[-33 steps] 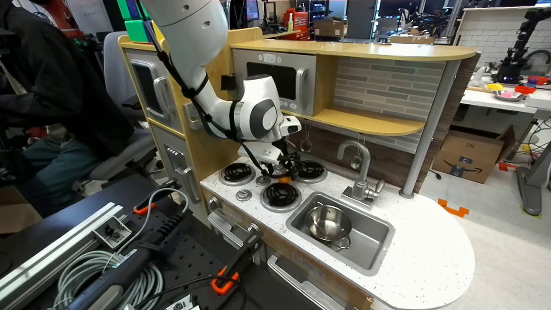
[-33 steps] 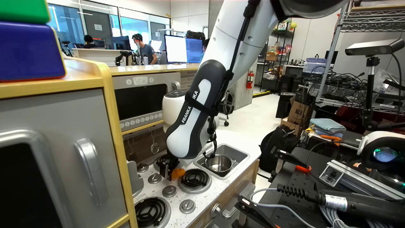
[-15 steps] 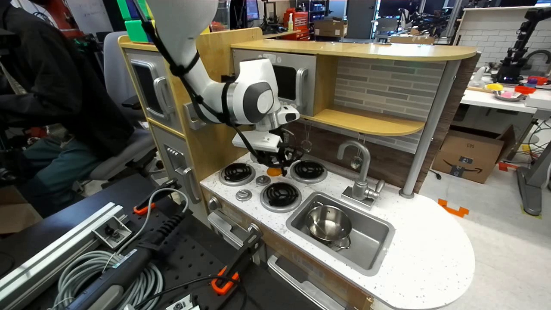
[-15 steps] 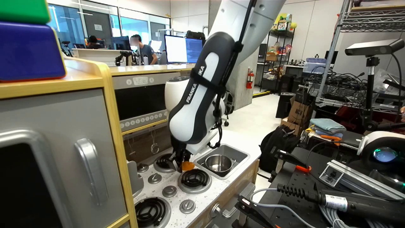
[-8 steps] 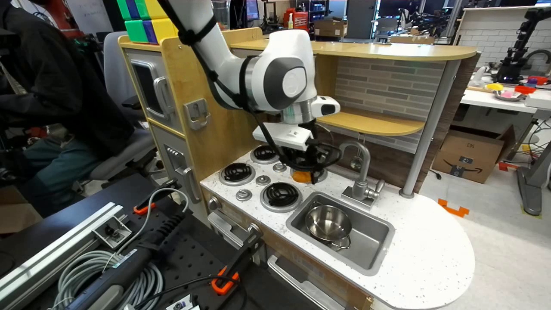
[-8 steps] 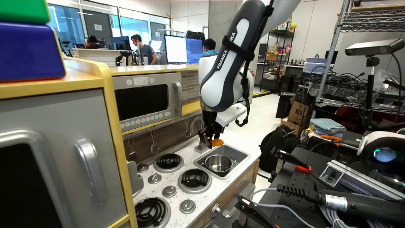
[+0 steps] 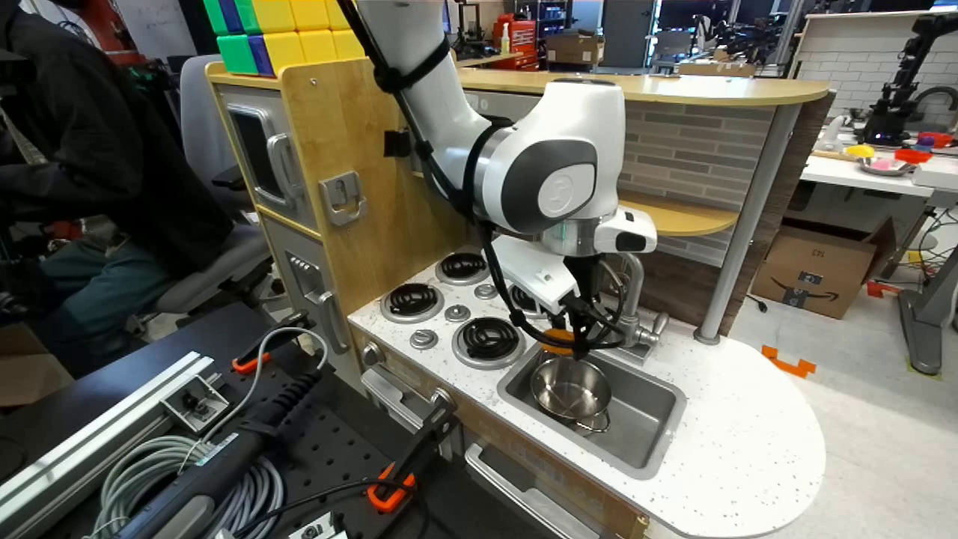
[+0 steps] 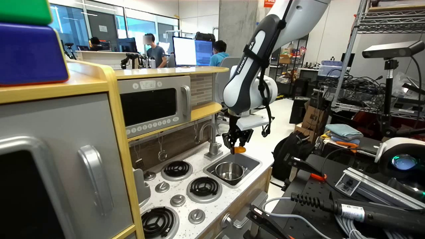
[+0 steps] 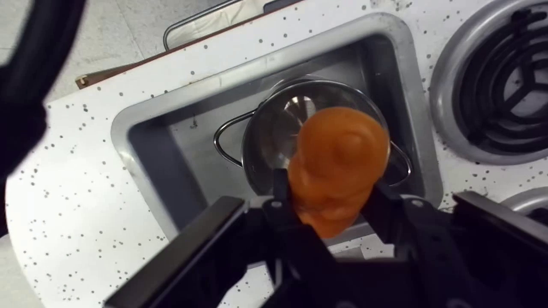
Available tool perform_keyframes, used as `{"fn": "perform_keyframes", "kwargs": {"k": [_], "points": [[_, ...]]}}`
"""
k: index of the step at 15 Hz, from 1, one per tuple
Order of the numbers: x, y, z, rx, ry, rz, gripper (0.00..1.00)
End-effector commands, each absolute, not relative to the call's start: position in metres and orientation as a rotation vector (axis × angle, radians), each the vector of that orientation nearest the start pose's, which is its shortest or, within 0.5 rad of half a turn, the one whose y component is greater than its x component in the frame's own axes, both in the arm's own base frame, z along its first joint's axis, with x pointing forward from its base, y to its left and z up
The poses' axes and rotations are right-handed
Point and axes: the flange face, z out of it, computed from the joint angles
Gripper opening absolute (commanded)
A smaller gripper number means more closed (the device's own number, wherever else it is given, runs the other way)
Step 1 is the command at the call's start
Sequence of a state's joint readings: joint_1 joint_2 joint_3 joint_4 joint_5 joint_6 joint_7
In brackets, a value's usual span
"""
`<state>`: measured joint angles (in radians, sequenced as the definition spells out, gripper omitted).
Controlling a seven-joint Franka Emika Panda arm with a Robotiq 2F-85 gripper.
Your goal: Pick the yellow object on the stove and put it in the pot
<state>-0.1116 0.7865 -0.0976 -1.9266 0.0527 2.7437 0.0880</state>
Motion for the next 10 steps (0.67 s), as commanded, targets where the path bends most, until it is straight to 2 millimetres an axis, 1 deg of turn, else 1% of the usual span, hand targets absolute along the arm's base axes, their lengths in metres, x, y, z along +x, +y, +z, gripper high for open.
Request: {"fn": "perform_keyframes", "kwargs": {"k": [1, 6, 8, 10], "points": [[0.618, -0.137, 0.064, -3.086, 0.666, -0.127, 0.19], [0.634, -0.144, 0.023, -3.08, 0.819, -0.067, 0.19], [0.639, -0.145, 0.006, -3.065, 0.878, -0.009, 0.19], [0.643, -0.142, -0.012, -3.084, 0.886, 0.03, 0.19]]}}
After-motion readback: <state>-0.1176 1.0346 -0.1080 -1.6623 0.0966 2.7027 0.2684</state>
